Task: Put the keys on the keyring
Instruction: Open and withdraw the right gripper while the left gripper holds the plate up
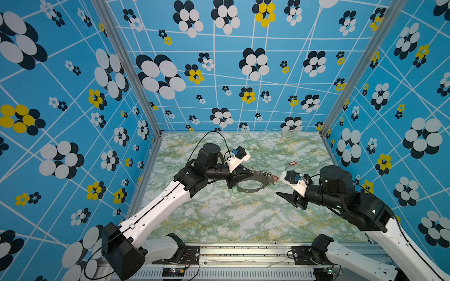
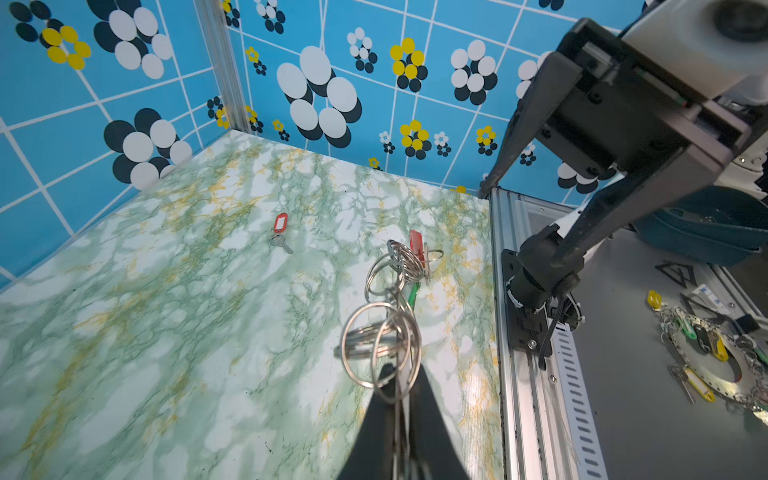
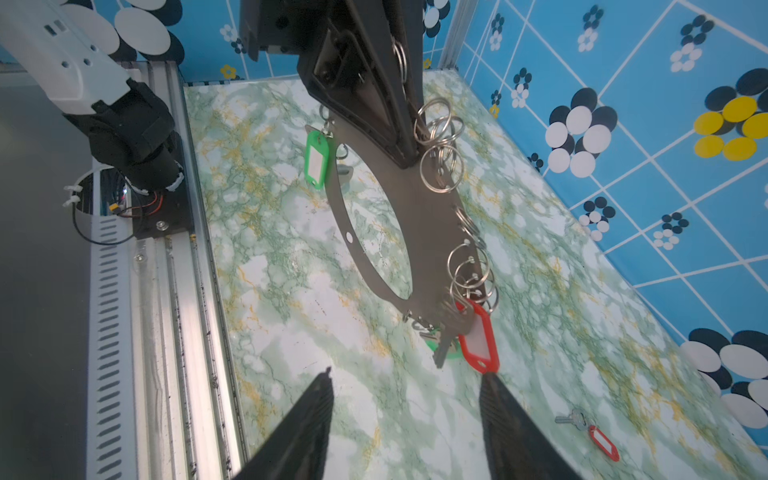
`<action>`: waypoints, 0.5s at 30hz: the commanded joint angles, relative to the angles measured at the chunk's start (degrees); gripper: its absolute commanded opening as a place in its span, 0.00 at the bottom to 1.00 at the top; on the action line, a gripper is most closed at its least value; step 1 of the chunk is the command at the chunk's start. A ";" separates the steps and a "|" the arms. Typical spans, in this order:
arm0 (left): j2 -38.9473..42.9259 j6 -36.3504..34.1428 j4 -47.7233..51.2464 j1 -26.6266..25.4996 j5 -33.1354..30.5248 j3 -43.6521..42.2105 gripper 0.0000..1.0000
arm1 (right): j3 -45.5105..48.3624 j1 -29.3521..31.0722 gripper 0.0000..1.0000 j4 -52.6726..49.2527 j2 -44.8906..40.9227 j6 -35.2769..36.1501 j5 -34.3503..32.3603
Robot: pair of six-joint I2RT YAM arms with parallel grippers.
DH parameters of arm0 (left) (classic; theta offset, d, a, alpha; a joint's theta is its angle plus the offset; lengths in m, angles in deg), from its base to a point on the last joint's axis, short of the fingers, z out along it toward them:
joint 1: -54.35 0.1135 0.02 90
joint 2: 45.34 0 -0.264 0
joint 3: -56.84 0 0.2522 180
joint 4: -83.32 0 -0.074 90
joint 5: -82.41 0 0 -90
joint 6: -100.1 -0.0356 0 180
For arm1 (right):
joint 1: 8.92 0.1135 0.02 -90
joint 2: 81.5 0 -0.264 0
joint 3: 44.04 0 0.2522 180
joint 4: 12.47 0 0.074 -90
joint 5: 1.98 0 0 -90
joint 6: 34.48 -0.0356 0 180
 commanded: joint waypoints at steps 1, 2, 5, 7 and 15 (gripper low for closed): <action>3.46 5.99 -6.58 0.75 1.18 -0.64 0.00 | 3.75 0.34 0.59 4.77 -2.72 -6.18 3.38; 3.74 6.54 -6.87 0.85 1.30 -0.72 0.00 | 5.51 0.29 0.58 6.63 -3.63 -7.42 5.13; 3.88 7.60 -6.36 0.95 1.73 -0.26 0.00 | 10.84 0.33 0.50 12.15 -5.04 -9.81 8.15; 4.09 8.49 -6.86 0.94 2.02 -0.19 0.00 | 14.80 0.30 0.46 16.13 -5.91 -10.36 8.54; 4.70 10.71 -7.62 0.94 2.18 0.34 0.00 | 21.37 0.34 0.34 25.23 -8.01 -9.96 4.71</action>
